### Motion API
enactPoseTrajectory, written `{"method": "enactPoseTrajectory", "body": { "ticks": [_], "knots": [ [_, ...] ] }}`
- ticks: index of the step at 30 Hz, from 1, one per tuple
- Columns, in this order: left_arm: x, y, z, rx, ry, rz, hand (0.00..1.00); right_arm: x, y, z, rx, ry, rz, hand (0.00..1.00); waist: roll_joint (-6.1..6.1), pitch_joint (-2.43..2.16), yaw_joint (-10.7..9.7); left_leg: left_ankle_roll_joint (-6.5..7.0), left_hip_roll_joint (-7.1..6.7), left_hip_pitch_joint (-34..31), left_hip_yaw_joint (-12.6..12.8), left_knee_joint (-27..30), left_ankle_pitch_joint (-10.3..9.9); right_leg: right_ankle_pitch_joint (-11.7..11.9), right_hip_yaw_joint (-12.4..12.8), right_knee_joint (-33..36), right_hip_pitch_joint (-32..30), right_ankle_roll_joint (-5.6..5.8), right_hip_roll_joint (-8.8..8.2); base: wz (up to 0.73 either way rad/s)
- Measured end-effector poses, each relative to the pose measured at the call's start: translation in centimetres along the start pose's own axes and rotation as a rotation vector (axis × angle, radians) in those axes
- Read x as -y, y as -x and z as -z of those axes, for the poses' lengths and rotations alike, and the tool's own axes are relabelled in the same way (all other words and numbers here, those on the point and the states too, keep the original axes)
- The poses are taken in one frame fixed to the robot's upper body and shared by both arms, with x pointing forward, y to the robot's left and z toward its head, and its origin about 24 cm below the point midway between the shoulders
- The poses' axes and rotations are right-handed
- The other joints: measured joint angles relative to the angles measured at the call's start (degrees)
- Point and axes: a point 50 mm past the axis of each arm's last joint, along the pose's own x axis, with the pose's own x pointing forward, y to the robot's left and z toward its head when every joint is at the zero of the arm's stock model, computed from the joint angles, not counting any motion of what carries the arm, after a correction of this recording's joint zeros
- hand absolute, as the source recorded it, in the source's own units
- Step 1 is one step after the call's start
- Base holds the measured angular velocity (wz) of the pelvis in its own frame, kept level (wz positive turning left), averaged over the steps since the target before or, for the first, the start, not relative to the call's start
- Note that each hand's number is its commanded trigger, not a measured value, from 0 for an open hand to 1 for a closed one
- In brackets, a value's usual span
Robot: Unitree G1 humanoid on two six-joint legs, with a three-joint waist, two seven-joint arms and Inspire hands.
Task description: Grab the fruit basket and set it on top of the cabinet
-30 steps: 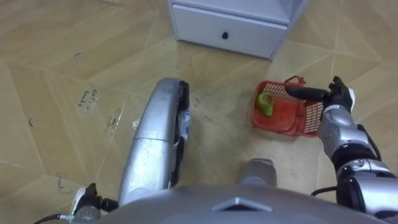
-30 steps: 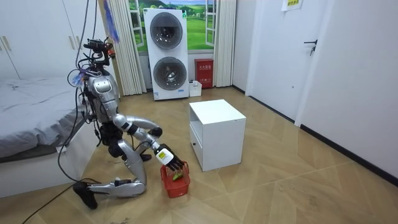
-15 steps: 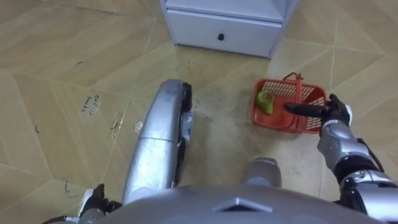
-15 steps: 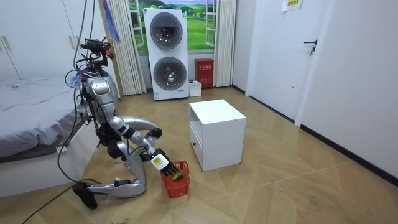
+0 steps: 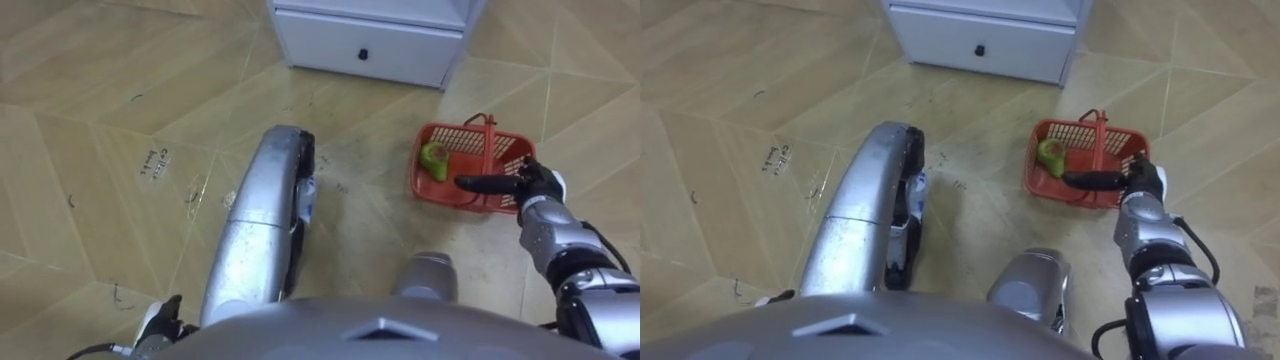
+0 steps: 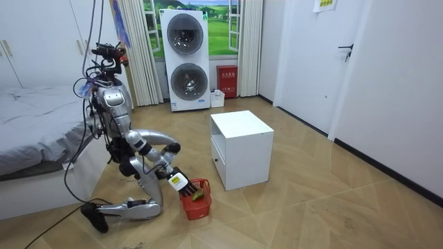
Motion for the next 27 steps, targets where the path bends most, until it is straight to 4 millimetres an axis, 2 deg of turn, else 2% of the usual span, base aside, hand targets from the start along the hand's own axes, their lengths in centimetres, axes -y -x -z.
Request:
{"method": "enactPoseTrajectory", "body": {
  "ticks": [4, 8, 16, 23, 24, 25, 27],
  "knots": [
    [-0.1, 0.1, 0.4, -0.011, -0.003, 0.002, 0.00, -0.1, -0.1, -0.1, -0.006, -0.001, -0.022, 0.00, -0.07, 0.07, 1.66, -0.10, 0.14, -0.09, -0.87, 0.37, 0.05, -0.04, 0.37, 0.14, -0.38, 0.05, 0.99, -0.09],
    [-0.1, 0.1, 0.4, -0.013, -0.004, 0.020, 0.00, 0.2, -0.2, -0.3, -0.009, -0.011, -0.038, 0.00, 0.26, 0.01, 3.04, -0.11, 0.14, -0.17, -0.97, 0.50, 0.05, -0.04, 0.28, 0.20, -0.33, 0.05, 1.10, -0.01],
    [0.0, 0.1, 0.5, -0.017, -0.004, 0.042, 0.00, 0.1, -0.2, -0.4, -0.010, -0.022, -0.070, 0.00, 0.70, -0.03, 3.23, -0.11, 0.07, -0.50, -0.83, 0.52, 0.05, -0.05, 0.27, 0.56, -0.50, 0.04, 0.90, 0.00],
    [0.0, 0.0, 0.1, -0.007, -0.004, 0.058, 0.00, 1.5, -0.3, 0.3, -0.062, -0.066, -0.070, 0.00, 0.92, -0.12, 3.96, -0.34, 0.05, -1.20, -0.84, 0.50, -0.06, -0.05, 0.02, 0.92, -1.06, 0.06, 0.87, 0.03],
    [0.0, 0.0, 0.1, -0.005, -0.003, 0.058, 0.00, 1.6, -0.3, 0.2, -0.061, -0.063, -0.070, 0.46, 0.92, -0.12, 4.10, -0.37, 0.05, -1.38, -0.84, 0.51, -0.07, -0.05, 0.10, 1.05, -1.33, 0.06, 0.87, 0.00],
    [0.0, 0.0, -0.1, 0.000, -0.003, 0.059, 0.00, 1.8, -0.3, 0.2, -0.061, -0.057, -0.073, 1.00, 0.98, -0.10, 4.16, -0.38, 0.06, -1.58, -0.84, 0.49, -0.07, -0.06, 0.06, 1.14, -1.50, 0.06, 0.87, 0.00],
    [-0.2, -0.1, -0.3, 0.000, -0.005, 0.055, 0.00, 1.7, -0.3, 0.3, -0.067, -0.054, -0.077, 1.00, 1.02, -0.06, 4.30, -0.56, 0.06, -1.68, -0.83, 0.46, -0.16, -0.06, -0.08, 1.15, -1.51, 0.07, 0.84, 0.04]
  ]
}}
